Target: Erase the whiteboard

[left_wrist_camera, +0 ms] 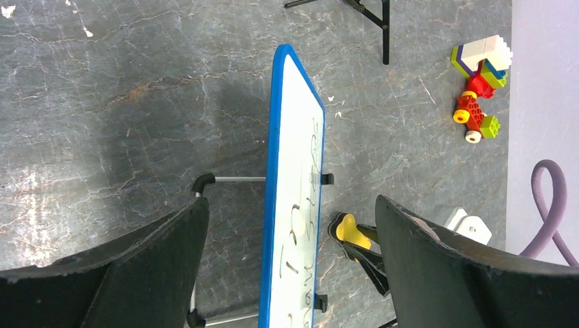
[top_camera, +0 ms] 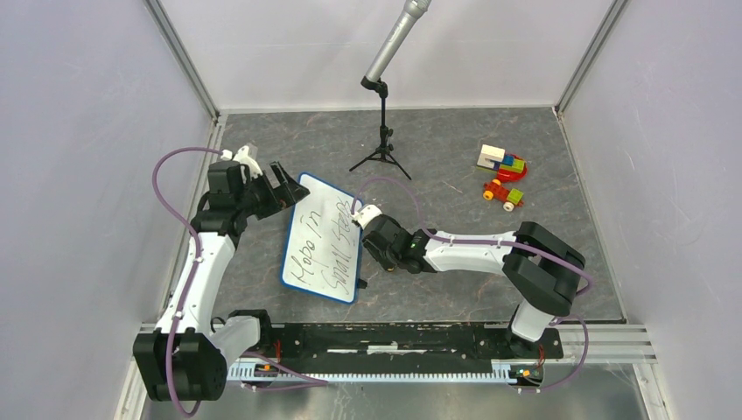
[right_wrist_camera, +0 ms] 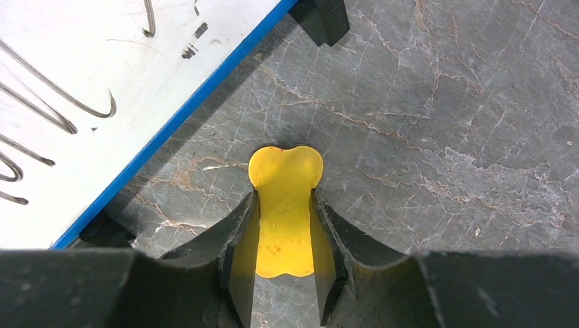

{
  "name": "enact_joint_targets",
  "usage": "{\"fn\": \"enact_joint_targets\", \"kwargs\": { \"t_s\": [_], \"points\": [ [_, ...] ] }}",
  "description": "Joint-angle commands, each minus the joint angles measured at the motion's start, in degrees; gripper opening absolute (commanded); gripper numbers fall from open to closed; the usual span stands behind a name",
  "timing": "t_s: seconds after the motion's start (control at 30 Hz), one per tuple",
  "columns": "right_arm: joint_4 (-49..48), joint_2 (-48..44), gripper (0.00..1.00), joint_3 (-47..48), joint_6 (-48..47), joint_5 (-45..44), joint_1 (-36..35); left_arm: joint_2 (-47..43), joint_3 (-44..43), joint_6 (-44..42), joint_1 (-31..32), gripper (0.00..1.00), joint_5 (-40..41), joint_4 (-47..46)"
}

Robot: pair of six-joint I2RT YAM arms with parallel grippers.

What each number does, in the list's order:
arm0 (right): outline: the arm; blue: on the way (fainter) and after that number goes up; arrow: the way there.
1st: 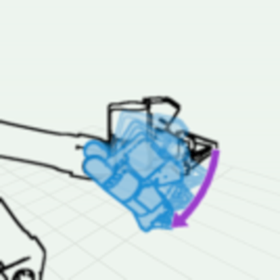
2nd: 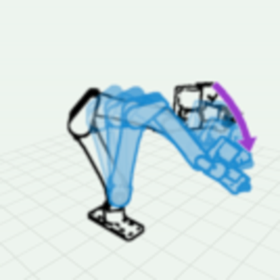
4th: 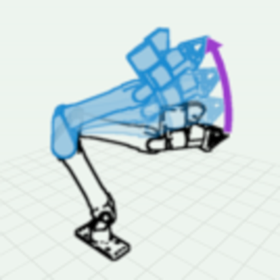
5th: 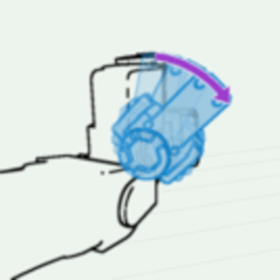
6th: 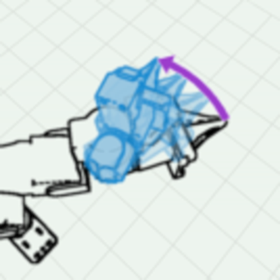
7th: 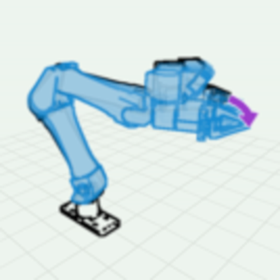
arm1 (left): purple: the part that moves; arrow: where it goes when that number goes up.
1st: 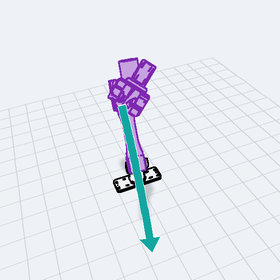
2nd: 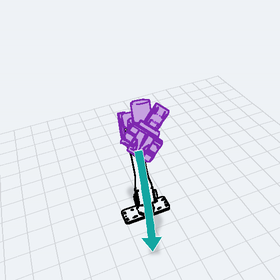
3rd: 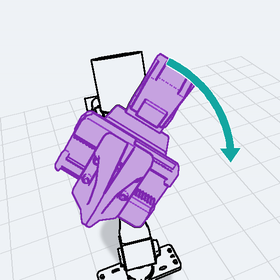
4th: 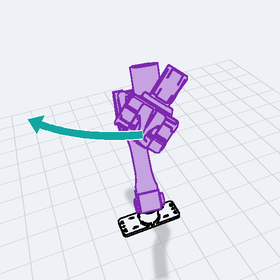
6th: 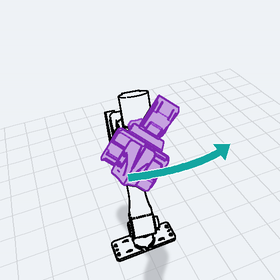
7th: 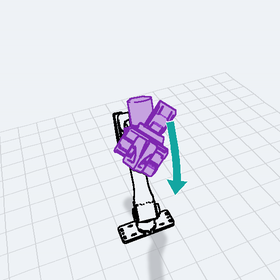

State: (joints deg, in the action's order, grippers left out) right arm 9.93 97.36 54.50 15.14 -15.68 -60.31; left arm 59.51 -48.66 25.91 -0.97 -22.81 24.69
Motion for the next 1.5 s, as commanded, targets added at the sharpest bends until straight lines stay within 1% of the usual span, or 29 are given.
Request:
{"fn": "enact_joint_targets", "kwargs": {
  "t_s": [0.0, 0.2, 0.43, 0.6, 0.73, 0.83, 0.87, 0.93, 0.97, 1.07, 1.1, 1.17, 1.27, 1.37, 1.47],
  "points": [
    [-1.67, -0.82, 0.39, -0.34, -1.09, 0.08, 0.02, 0.18, -0.06, -2.88, 0.27, 0.96, -1.18, -1.92],
    [-2.17, -0.55, 0.40, -1.04, -1.46, 0.59, -0.07, 0.61, -0.17, -2.98, 0.27, 0.91, -1.98, -2.03],
    [-2.36, -0.46, 0.41, -1.49, -1.64, 1.23, -0.15, 0.85, -0.13, -2.97, 0.27, 0.93, -1.89, -1.92],
    [-2.35, -0.68, 0.43, -1.69, -1.87, 1.37, -0.17, 1.22, -0.24, -2.82, 0.27, 0.93, -2.15, -1.92],
    [-2.57, -1.07, 0.43, -2.02, -2.17, 1.08, -0.15, 1.54, -0.20, -2.80, 0.28, 0.93, -2.41, -2.01],
    [-3.25, -1.15, 0.37, -2.27, -2.33, 1.21, -0.21, 1.84, -0.29, -2.80, 0.27, 0.91, -2.42, -2.02],
    [-3.38, -1.36, 0.32, -2.22, -2.51, 1.19, -0.19, 2.10, -0.29, -2.80, 0.27, 0.90, -2.34, -1.95],
    [-4.34, -2.65, 0.28, -2.53, -2.90, 0.55, -0.15, 2.61, -0.66, -3.03, 0.26, 0.85, -1.32, -1.03],
    [-5.21, -3.90, 0.27, -2.71, -3.39, 0.57, -0.18, 3.07, -0.93, -3.19, 1.58, 0.83, -1.07, -0.54],
    [-9.43, -8.52, 0.24, -3.50, -4.95, 0.72, 0.03, 4.11, -1.33, -3.24, 2.33, 0.78, -1.09, -0.28],
    [-12.69, -9.61, 0.22, -3.52, -5.56, 0.97, 0.02, 4.40, -1.50, -3.25, 2.38, 0.76, -1.18, -0.25],
    [-15.77, -10.80, 0.19, -2.67, -6.05, 0.62, 0.31, 4.83, -1.78, -3.33, 2.38, 0.74, -1.19, -0.22],
    [-18.75, -10.01, 0.17, 1.11, -6.38, 1.31, 0.79, 4.93, -1.97, -3.75, 2.38, 0.68, -0.69, -0.26],
    [-24.61, -7.84, 0.17, 4.12, -5.97, 5.28, 1.06, 5.08, -2.82, -4.10, 2.38, 0.67, 0.61, 0.76],
    [-26.96, -3.83, 0.17, 9.09, -4.82, 9.06, 1.34, 6.37, -5.68, -4.47, 2.55, 0.62, 3.56, 3.78]
  ]
}}
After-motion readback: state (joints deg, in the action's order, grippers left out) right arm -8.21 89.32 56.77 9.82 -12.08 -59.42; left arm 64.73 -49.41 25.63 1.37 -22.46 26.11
